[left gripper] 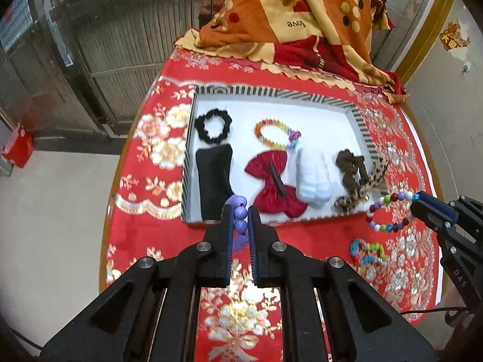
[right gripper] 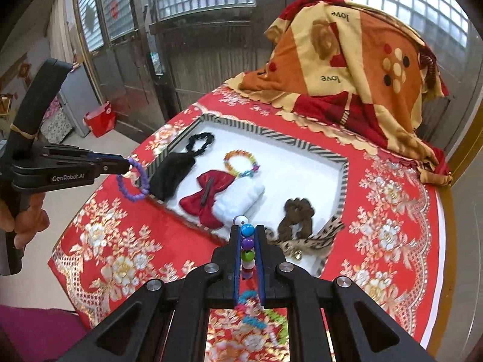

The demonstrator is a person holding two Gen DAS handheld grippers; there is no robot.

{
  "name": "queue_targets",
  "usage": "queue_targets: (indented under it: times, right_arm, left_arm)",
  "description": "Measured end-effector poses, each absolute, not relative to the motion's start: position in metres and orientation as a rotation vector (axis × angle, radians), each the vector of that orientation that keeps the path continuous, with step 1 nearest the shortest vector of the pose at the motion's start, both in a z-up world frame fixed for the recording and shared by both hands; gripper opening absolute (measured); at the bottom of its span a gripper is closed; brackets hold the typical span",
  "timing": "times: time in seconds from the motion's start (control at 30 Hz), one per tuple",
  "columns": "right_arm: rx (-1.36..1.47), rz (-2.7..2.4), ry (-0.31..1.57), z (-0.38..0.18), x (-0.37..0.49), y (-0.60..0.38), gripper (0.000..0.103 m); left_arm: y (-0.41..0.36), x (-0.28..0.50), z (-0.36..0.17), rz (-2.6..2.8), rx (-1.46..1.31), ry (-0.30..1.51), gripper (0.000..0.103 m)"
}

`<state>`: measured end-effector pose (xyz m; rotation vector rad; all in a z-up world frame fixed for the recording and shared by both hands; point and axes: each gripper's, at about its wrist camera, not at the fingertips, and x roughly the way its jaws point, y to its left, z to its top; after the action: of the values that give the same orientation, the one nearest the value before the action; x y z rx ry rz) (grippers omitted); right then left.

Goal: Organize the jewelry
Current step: 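Carry the purple and multicolour bracelets over the tray with both tools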

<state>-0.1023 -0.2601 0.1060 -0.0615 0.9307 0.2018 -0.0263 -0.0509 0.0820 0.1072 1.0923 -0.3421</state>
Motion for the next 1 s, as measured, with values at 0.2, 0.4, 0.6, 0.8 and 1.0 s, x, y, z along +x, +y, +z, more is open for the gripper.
queue_targets:
  times: [0.2,0.4,0.6,0.8,1.0]
  right_arm:
    - [-0.047,0.171,0.937,0.107,-0.074,-0.275,0.008]
    - [-0.034,0.151,0.954,0.104,-0.037,-0.286,0.008]
    - [-0.023,0.135,0.989,0.093,0.005,-0.294,0.008]
    - [0.008,0.135,1.029,0.075,0.043,-0.296,0.008]
    - [0.050,0.142,1.072,0.049,0.081,-0.299,0.008]
  left_arm:
    - [-0.063,0.002,0.089,-0.329,0.139,1.067,0.008]
    - [-0.079,0.040,0.090,-0.321,0.160,1.068,0.008]
    - [-0.100,0.081,0.081,-0.326,0.176,1.082,0.008]
    - [-0.131,0.119,0.070,-0.367,0.175,1.105,0.008]
    - [-0.143,0.155,0.045,-0.381,0.120,1.159,0.008]
